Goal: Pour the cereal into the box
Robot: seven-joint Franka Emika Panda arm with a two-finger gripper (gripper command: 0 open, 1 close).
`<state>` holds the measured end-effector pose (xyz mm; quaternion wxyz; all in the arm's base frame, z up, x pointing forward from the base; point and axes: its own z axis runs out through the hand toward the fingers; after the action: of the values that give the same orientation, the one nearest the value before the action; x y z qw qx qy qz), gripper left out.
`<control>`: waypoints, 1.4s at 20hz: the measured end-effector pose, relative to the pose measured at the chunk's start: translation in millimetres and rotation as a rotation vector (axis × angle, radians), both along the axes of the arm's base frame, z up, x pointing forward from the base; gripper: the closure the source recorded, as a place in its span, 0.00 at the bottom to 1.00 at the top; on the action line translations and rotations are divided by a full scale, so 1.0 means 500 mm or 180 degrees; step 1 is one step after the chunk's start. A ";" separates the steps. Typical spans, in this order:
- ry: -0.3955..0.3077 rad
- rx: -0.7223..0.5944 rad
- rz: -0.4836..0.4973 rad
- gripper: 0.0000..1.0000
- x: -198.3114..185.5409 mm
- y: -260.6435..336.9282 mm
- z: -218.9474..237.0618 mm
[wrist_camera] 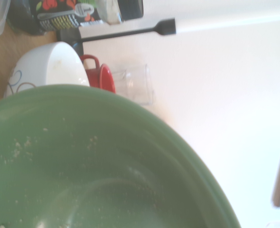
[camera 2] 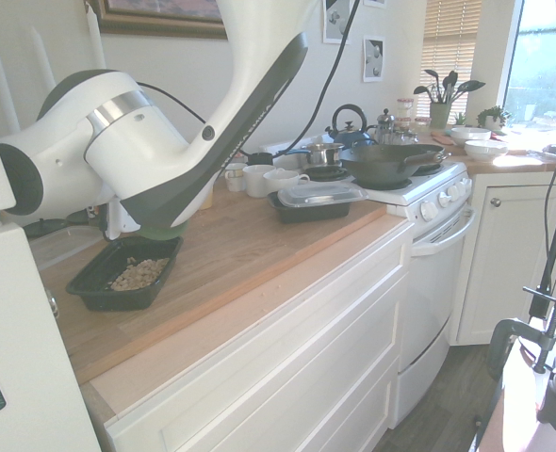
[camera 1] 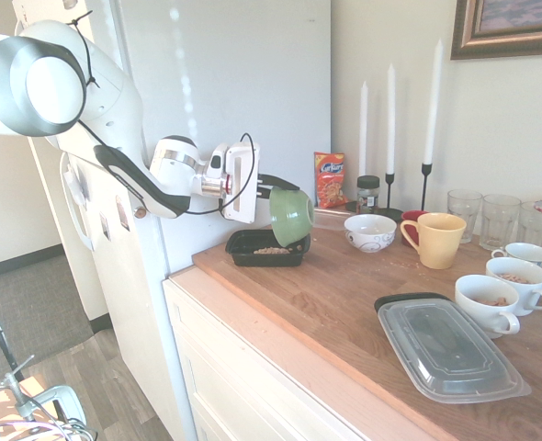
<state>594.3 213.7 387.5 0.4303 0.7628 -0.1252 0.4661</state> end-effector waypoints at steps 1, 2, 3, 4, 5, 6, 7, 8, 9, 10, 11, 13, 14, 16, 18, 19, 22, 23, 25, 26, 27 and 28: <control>0.0010 0.0185 -0.0078 1.00 0.006 -0.004 0.029; 0.0046 0.0382 -0.0150 1.00 0.010 -0.012 0.062; 0.0083 0.0581 -0.0218 1.00 0.015 -0.026 0.097; 0.0116 0.0781 -0.0288 1.00 0.018 -0.046 0.131; 0.0148 0.0985 -0.0359 1.00 0.022 -0.073 0.162; 0.0195 0.1191 -0.0426 1.00 0.026 -0.104 0.185; 0.0250 0.1396 -0.0485 1.00 0.031 -0.140 0.201; 0.0310 0.1604 -0.0544 1.00 0.036 -0.178 0.212; 0.0370 0.1808 -0.0589 1.00 0.041 -0.215 0.217; 0.0434 0.2012 -0.0621 1.00 0.043 -0.252 0.217; 0.0502 0.2231 -0.0650 1.00 0.042 -0.288 0.212; 0.0629 0.2636 -0.0694 1.00 0.035 -0.357 0.191; 0.0694 0.2842 -0.0708 1.00 0.032 -0.393 0.176; 0.0831 0.3234 -0.0737 1.00 0.025 -0.465 0.144; 0.0960 0.3597 -0.0764 1.00 0.020 -0.526 0.112; 0.1025 0.3780 -0.0770 1.00 0.019 -0.551 0.097; 0.1147 0.4337 -0.0725 1.00 0.026 -0.608 0.052; 0.1172 0.4523 -0.0698 1.00 0.029 -0.625 0.038; 0.1223 0.4900 -0.0666 1.00 0.036 -0.657 0.011; 0.1248 0.5094 -0.0658 1.00 0.039 -0.673 -0.002; 0.1270 0.5281 -0.0654 1.00 0.042 -0.686 -0.015; 0.1288 0.5443 -0.0657 1.00 0.046 -0.698 -0.028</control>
<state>617.4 -135.2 373.4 -0.2336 0.8762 -0.4206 0.0279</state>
